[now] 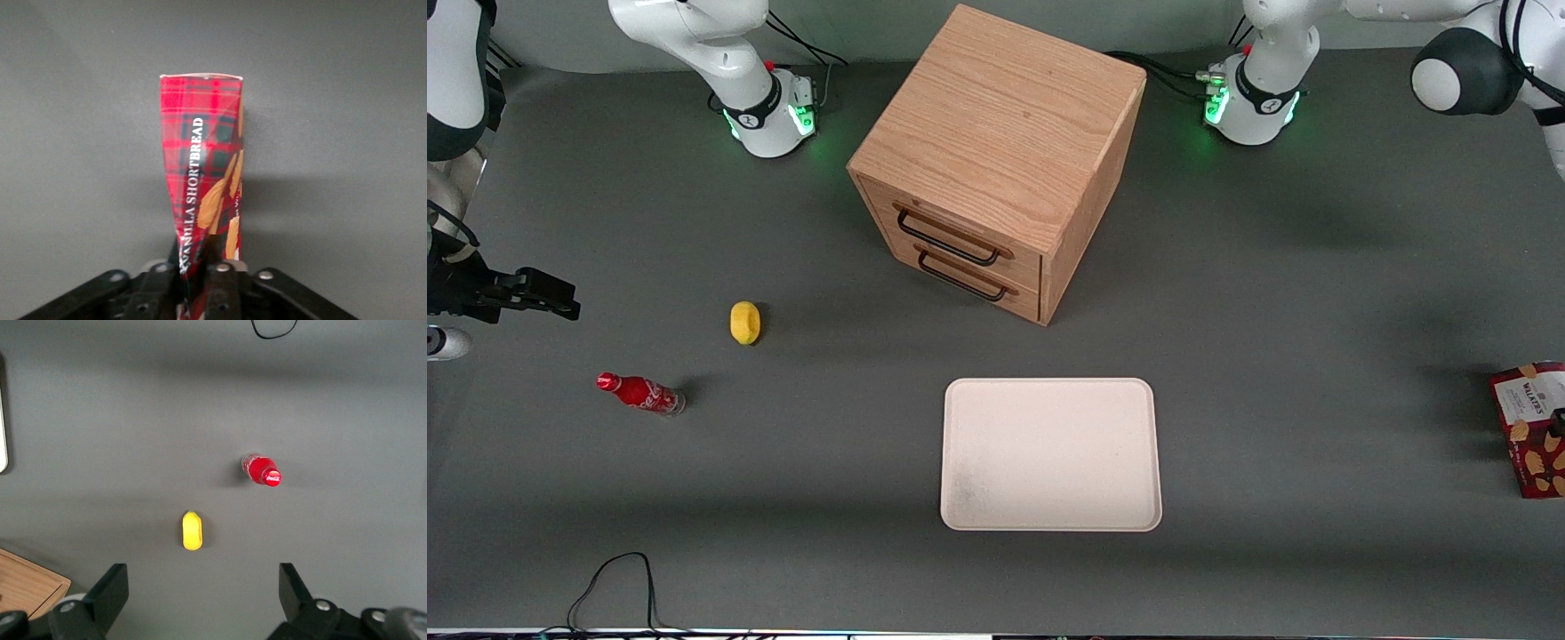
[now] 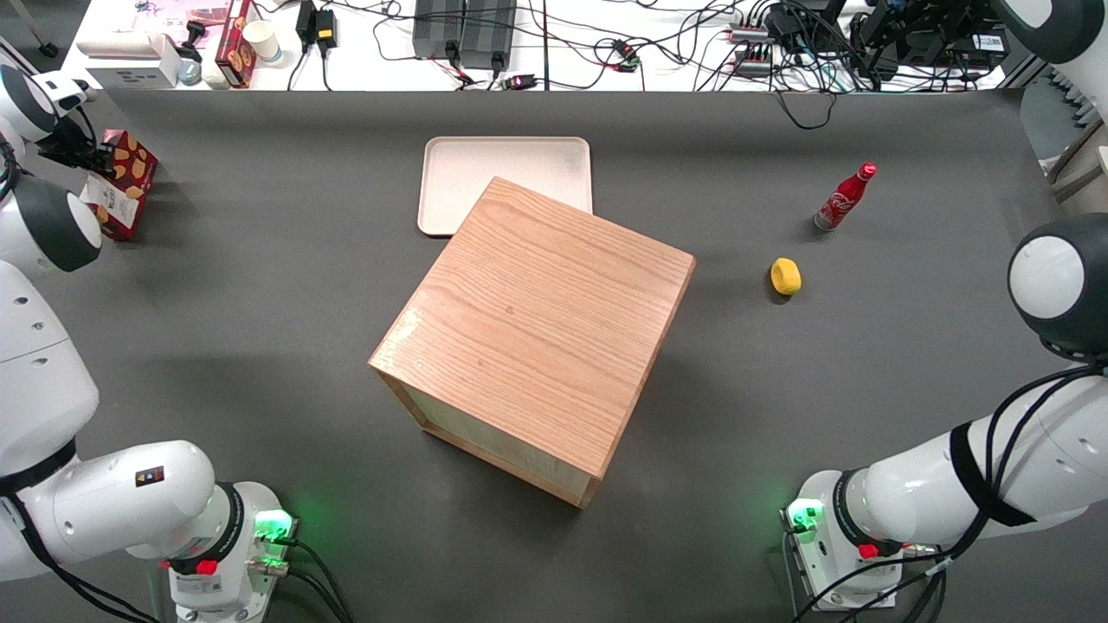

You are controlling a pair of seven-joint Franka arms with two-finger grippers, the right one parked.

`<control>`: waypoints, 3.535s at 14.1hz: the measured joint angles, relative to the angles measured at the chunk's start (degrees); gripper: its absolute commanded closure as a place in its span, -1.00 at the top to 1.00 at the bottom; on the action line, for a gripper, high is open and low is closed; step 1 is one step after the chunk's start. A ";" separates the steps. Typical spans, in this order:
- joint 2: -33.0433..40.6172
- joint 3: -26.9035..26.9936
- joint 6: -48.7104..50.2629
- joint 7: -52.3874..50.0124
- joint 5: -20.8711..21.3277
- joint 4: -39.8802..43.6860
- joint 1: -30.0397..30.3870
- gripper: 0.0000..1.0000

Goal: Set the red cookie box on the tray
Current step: 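Lift the box with the left gripper and carry it over the white tray, then lower the box onto the tray's edge and open the left gripper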

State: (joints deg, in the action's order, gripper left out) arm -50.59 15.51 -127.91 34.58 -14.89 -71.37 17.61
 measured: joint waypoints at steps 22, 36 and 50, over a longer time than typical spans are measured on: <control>18.14 -20.28 23.03 -51.98 14.62 3.05 -32.75 -1.00; 0.00 -21.03 0.09 -64.48 26.29 1.85 -37.27 -1.00; 0.91 -22.35 8.23 -64.83 26.16 2.77 -37.26 -0.91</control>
State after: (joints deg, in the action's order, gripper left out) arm -49.69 -6.84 -119.68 -30.25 11.26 -68.59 -19.65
